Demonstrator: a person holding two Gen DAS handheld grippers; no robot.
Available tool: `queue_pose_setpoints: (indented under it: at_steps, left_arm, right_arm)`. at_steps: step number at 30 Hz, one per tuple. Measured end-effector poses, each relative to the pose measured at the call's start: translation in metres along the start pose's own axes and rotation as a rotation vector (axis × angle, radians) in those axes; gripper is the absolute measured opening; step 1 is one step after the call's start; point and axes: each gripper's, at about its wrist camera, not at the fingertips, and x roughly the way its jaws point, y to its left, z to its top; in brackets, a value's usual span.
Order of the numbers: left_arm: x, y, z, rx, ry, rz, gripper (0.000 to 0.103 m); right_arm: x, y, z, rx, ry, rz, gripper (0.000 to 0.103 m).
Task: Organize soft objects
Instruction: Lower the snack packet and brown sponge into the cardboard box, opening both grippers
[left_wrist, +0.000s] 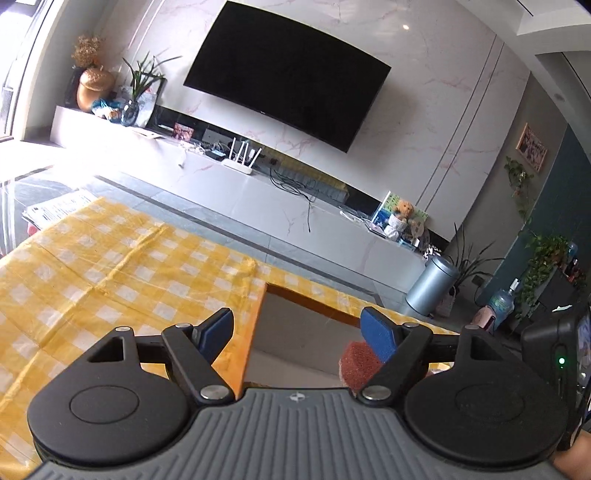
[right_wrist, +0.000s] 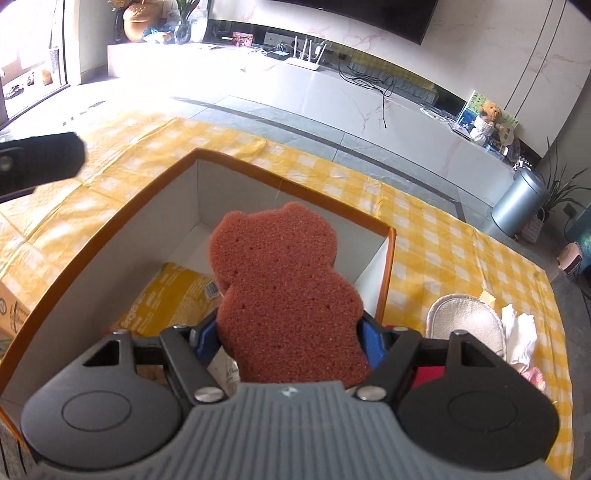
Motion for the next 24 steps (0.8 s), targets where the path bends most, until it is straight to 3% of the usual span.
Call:
queue_pose_setpoints:
  at_steps: [6, 13, 16, 19, 24]
  left_arm:
    - [0.005, 0.009, 0.001, -0.008, 0.023, 0.019, 0.092]
    - [0.006, 0.008, -0.003, 0.04, 0.014, 0.037, 0.092]
    - [0.006, 0.006, -0.004, 0.049, 0.019, 0.034, 0.092]
    - [0.006, 0.005, -0.004, 0.05, 0.025, 0.033, 0.092]
    - [0.008, 0.005, -0.005, 0.05, 0.036, 0.04, 0.092]
  right_arm:
    - [0.048, 0.022, 0.017, -0.108, 0.033, -0.121, 0.073]
    - [0.098, 0.036, 0.021, -0.241, 0.156, -0.153, 0.073]
    - [0.107, 0.031, 0.021, -0.229, 0.237, -0.127, 0.073]
    - [0.103, 0.02, 0.024, -0.174, 0.299, -0.043, 0.073]
    - [0.095, 0.012, 0.024, -0.178, 0.328, 0.013, 0.073]
